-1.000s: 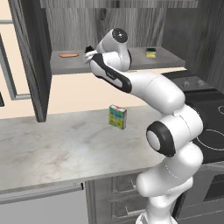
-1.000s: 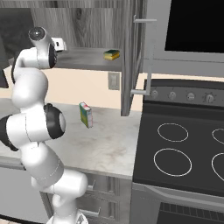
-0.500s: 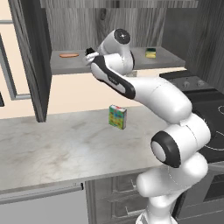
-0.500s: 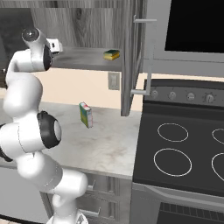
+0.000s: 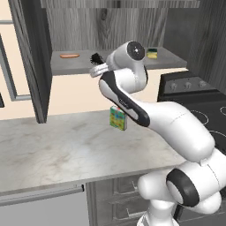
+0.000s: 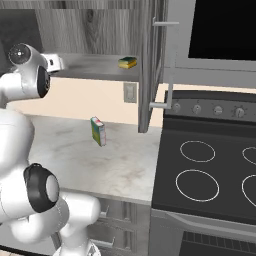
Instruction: Pick the dish brush and sponge from the cabinet and place them on the counter.
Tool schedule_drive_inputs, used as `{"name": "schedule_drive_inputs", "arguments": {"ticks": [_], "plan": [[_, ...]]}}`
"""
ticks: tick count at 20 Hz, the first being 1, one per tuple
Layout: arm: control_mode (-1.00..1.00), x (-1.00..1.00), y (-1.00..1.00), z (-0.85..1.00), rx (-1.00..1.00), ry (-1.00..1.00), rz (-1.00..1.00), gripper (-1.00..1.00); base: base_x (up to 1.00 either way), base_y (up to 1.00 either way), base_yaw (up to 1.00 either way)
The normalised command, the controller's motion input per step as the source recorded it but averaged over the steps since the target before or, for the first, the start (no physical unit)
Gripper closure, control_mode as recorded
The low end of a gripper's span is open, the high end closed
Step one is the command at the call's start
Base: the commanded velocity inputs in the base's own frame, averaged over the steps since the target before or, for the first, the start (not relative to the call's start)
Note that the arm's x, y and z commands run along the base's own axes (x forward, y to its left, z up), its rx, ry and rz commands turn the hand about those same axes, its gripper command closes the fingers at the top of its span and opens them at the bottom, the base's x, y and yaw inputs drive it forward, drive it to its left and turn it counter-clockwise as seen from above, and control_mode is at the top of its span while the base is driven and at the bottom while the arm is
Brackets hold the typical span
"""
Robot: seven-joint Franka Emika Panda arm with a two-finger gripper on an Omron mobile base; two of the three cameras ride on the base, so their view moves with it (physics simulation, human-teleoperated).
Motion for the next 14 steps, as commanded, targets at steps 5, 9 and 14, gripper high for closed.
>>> {"name": "schedule_drive_inputs", "arguments": {"ticks": [5,9,14], "plan": [[-1.0,-0.93,-0.26,-0.01,0.0,-0.08,0.0,1.0,0.0,0.0,0.0],[-1.0,-0.93,-0.23,0.0,0.01,-0.06,0.0,1.0,0.0,0.0,0.0],[-1.0,-0.76,-0.13,0.0,0.02,-0.02,0.0,1.0,0.0,0.0,0.0]]}}
